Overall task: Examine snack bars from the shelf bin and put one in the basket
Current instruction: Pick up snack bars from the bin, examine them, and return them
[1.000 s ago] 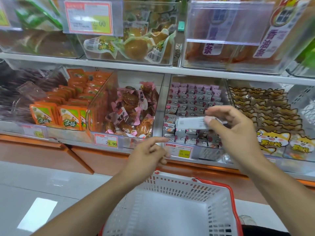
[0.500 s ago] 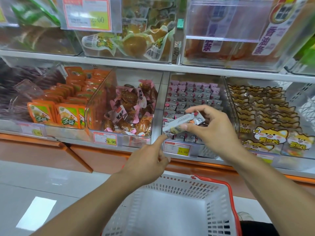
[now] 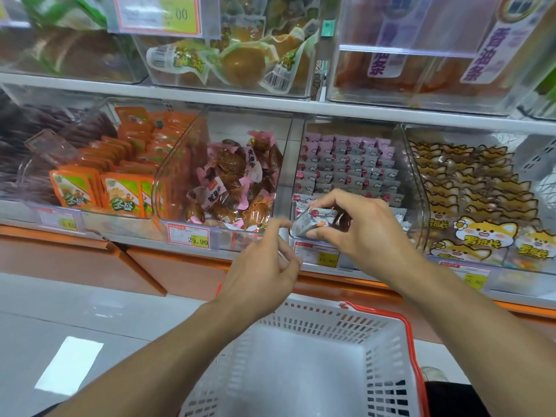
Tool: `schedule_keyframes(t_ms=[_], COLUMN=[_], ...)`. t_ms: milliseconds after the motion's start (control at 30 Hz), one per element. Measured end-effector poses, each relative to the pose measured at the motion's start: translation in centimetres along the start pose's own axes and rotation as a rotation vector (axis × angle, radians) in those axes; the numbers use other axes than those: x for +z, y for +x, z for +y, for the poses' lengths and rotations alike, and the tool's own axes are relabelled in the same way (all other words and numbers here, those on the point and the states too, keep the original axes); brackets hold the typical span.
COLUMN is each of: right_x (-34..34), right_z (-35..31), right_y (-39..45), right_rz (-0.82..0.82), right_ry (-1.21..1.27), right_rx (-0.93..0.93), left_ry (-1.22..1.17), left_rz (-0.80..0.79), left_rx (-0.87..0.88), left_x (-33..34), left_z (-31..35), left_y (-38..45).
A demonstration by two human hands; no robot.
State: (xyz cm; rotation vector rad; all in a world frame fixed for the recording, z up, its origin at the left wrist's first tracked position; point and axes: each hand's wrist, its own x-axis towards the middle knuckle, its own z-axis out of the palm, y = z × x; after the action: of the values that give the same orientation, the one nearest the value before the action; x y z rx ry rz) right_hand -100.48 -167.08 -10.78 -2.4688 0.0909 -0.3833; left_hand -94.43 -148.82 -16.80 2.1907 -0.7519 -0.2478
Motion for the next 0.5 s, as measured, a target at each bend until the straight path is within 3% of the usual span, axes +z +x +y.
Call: schedule_keyframes(t_ms=[167, 333, 400, 500], right_x=[1.2, 0.4, 0.5, 1.1], right_z=[0.4, 1.2, 1.4, 1.3], right_y=[0.3, 0.3, 0.4, 0.3], right_rz=[-0.268, -0.011, -0.081, -0.124], right_ry=[-0.233, -0.296, -0.384, -0.319], right_rx=[-0.032, 0.034, 0.054, 0.117], left_ry=[-0.043, 0.126, 0.220, 0.232], left_rz=[-0.010, -0.110, -0.181, -0.196], left_rx=[0.035, 0.078, 0.051, 0.013], left_x=[0.0, -0.2, -0.2, -0.2], left_z=[0.2, 0.1, -0.1, -0.2], left_y=[-0.1, -0.2, -0.4, -0.2])
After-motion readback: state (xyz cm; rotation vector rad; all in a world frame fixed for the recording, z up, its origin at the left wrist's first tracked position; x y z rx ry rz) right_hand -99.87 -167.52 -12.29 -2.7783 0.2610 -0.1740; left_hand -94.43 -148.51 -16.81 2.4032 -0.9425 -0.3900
